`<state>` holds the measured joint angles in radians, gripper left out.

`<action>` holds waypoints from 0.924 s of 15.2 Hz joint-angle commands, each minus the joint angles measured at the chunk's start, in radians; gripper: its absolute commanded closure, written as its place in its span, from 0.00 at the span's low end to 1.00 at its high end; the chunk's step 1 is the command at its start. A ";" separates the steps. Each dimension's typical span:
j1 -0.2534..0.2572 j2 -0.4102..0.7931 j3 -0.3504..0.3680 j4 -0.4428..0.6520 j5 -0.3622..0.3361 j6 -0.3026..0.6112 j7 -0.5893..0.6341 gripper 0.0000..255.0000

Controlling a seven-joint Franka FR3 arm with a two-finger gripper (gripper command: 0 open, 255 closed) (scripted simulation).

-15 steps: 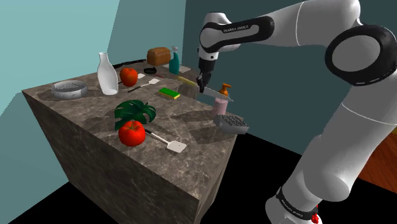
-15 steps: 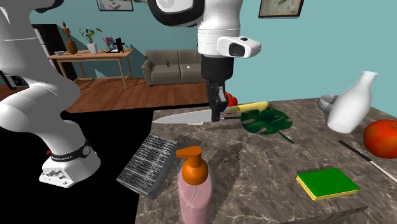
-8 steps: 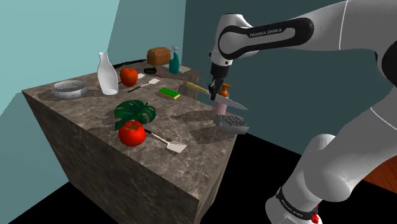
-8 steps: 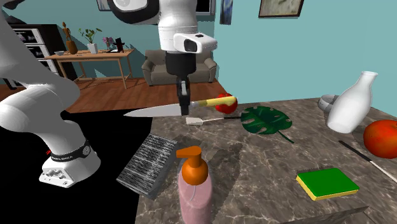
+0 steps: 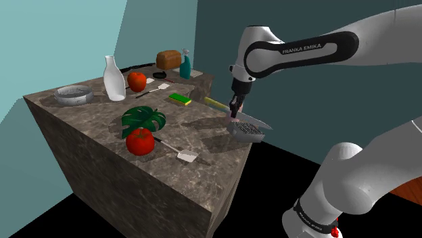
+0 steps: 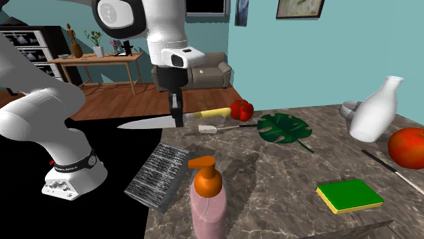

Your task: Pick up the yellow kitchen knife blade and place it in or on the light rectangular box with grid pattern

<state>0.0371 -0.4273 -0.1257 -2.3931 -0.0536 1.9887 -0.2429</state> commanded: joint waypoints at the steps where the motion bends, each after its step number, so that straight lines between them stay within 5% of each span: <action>1: -0.001 0.007 -0.002 -0.019 -0.001 0.027 -0.001 1.00; 14: -0.001 0.043 -0.007 -0.093 -0.001 0.136 -0.003 1.00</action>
<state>0.0362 -0.3849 -0.1330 -2.4860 -0.0548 2.1242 -0.2457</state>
